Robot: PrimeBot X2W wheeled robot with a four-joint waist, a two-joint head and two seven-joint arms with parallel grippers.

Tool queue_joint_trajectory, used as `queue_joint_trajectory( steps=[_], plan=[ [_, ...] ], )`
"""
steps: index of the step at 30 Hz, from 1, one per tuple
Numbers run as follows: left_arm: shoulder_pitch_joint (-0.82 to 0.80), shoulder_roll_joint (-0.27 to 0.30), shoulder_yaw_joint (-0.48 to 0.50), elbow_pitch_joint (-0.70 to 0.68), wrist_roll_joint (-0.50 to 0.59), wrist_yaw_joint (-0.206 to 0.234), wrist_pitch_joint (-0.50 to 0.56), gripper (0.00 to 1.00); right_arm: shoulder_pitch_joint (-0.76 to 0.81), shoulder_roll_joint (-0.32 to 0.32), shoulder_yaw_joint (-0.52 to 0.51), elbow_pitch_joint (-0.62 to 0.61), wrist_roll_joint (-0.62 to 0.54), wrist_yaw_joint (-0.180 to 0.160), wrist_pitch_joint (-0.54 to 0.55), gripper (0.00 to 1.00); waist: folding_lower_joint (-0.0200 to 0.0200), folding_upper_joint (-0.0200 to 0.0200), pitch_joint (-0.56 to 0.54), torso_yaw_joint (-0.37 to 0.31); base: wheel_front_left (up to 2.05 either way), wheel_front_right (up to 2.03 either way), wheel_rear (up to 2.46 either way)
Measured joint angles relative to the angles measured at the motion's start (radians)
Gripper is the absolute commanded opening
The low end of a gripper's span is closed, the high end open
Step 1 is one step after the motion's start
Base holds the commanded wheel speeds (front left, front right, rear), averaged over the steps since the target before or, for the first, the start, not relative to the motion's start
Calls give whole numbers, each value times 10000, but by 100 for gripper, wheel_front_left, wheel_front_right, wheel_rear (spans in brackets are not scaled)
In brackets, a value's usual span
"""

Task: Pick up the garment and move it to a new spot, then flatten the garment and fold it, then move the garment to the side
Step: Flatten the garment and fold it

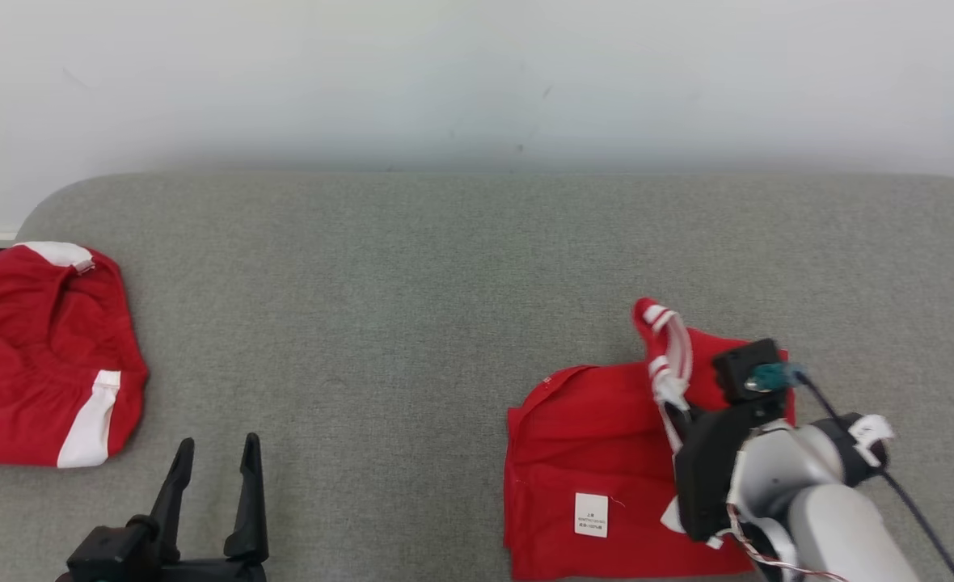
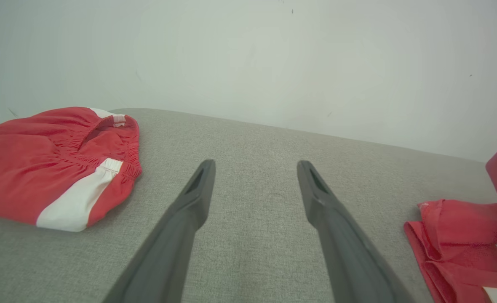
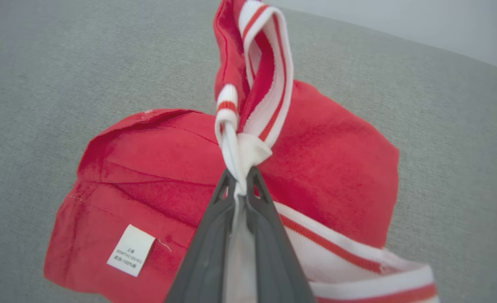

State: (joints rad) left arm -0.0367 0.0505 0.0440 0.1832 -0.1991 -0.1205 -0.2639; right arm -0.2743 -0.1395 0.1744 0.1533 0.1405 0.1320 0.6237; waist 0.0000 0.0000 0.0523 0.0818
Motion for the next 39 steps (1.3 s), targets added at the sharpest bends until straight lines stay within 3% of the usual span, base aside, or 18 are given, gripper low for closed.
queue_joint_trajectory(
  steps=[7, 15, 16, 17, 21, 24, 33, 39],
  plan=[
    [-236, -2, -395, 104, -198, -17, 0, 100, -835, 683, 897, 1678, 311, 0, -320, 0, 0, 0, 149, 395, 0, 0, 0],
    [-381, 2, -552, 127, -272, 61, 0, 100, -1348, 855, 1547, 2899, 750, -2, -696, 0, 0, 0, 342, 817, 0, 0, 0],
    [-384, 0, -556, 127, -274, 73, 0, 100, -1369, 863, 1542, 2928, 984, -2, -794, 19, 0, 0, 360, 837, 0, 0, 0],
    [-385, 0, -562, 130, -282, 75, 2, 100, -1374, 863, 1565, 2922, 1275, -2, -890, 100, 1, 0, 369, 850, 0, 0, 0],
    [-383, 0, -531, 138, -286, 117, 0, 100, -1375, 894, 1739, 2387, 2807, 0, -1145, 100, 0, 0, 307, 811, 0, 0, 0],
    [-360, 0, -489, 130, -286, 146, 2, 100, -1364, 894, 1661, 1810, 2951, 0, -1371, 100, 0, 0, 242, 698, 0, 0, 0],
    [-221, -2, -418, 90, -284, 151, 0, 100, -3, 130, 197, -13, 1296, -2, -2598, 100, 0, 0, -30, 280, 0, 0, 0],
    [-178, -4, -508, 102, -303, 161, 0, 100, 1714, -387, -107, -359, 349, 0, -3400, 100, 0, 0, -178, 142, 0, 0, 0]
  ],
)
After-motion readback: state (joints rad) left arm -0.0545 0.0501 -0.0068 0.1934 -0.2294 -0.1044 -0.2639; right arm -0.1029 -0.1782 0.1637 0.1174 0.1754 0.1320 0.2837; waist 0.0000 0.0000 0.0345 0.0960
